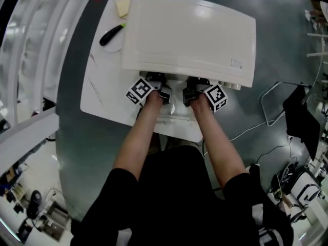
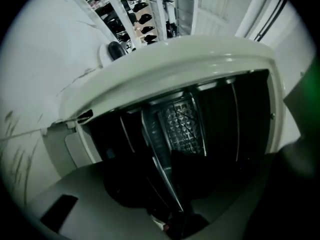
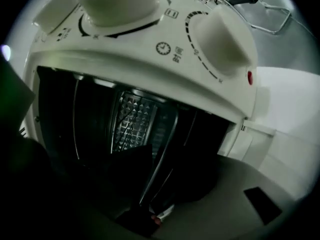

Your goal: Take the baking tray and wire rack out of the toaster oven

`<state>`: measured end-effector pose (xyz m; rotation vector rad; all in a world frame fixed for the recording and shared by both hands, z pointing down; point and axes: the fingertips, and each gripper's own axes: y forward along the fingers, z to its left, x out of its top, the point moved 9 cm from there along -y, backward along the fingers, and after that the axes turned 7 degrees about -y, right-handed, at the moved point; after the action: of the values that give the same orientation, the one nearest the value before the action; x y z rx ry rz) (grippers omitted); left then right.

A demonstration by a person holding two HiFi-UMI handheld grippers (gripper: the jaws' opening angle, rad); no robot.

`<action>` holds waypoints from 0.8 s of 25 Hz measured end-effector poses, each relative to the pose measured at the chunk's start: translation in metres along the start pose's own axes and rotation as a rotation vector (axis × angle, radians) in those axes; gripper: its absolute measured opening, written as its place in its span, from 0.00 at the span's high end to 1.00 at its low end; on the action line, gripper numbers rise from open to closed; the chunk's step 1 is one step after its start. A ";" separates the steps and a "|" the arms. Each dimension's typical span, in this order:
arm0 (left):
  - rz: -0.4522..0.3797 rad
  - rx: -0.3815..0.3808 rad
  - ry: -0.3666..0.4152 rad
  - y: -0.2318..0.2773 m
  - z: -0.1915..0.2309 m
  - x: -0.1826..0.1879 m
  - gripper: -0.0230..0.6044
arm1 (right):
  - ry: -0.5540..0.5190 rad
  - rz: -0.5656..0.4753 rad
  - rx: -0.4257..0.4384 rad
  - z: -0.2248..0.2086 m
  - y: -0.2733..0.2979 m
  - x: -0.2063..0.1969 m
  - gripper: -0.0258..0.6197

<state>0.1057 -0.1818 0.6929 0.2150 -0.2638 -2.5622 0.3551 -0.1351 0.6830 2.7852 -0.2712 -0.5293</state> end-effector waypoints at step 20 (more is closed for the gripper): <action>-0.065 -0.031 -0.249 -0.020 0.015 -0.010 0.83 | 0.049 0.017 -0.025 -0.004 -0.022 -0.010 0.80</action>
<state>0.1008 -0.1580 0.7040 -0.1099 -0.3133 -2.6552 0.3501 -0.1109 0.6834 2.7647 -0.2757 -0.4566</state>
